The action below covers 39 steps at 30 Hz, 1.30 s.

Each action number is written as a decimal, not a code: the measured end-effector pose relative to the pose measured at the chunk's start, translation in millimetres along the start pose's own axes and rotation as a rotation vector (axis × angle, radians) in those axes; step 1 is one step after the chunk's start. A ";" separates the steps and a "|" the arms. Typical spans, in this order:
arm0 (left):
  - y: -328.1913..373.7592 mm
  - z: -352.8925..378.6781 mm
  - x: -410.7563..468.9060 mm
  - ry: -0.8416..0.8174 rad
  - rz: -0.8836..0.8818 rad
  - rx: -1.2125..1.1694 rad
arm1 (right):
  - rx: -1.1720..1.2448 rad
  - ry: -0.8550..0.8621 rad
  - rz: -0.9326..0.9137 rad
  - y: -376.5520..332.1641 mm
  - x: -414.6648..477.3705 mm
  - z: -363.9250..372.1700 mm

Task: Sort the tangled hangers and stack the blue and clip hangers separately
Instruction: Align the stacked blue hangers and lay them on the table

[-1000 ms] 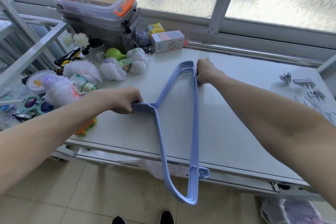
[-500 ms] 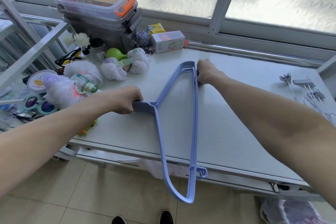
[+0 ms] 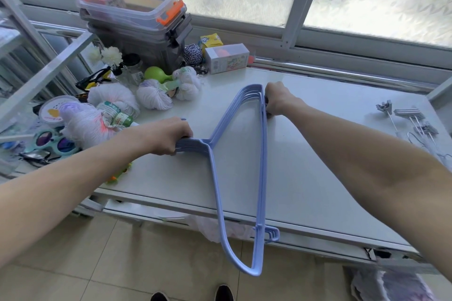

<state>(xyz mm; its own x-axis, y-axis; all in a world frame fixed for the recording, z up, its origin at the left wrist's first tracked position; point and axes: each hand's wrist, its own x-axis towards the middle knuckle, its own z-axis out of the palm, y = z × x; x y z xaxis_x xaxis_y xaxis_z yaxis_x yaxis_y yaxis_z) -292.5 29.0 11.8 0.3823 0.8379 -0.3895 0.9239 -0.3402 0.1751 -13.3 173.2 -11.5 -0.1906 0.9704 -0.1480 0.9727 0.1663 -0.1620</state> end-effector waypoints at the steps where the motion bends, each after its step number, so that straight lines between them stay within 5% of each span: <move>1: 1.7 -3.5 -1.3 -0.025 -0.010 -0.044 | -0.005 -0.001 -0.002 0.0 0.2 0.0; 5: 1.6 -27.0 -10.1 -0.058 -0.048 -0.405 | -0.002 -0.004 -0.004 0.5 1.6 0.1; 8: -4.9 -41.8 -8.3 0.310 -0.087 -0.602 | -0.003 -0.006 -0.001 0.9 2.3 1.1; 10: -10.7 -43.0 -2.0 0.459 -0.179 -0.505 | -0.002 -0.006 -0.002 1.0 2.9 2.0; 16: -10.0 -28.4 20.0 0.083 -0.286 -0.105 | -0.015 -0.014 0.004 0.4 6.2 3.5; 27: -8.4 -14.7 30.9 0.123 -0.253 0.092 | -0.005 -0.034 0.015 -1.4 2.4 -0.7; 39: -5.6 -23.2 22.9 0.026 -0.304 -0.101 | 0.139 -0.024 0.156 0.6 -19.1 -18.6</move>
<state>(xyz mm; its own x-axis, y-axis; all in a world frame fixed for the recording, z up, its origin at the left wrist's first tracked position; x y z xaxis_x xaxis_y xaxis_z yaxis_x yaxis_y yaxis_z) -289.2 60.0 22.9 0.0869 0.9057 -0.4149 0.9893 -0.0294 0.1430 -6.6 158.0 9.4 -0.0436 0.9778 -0.2050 0.9633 -0.0133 -0.2681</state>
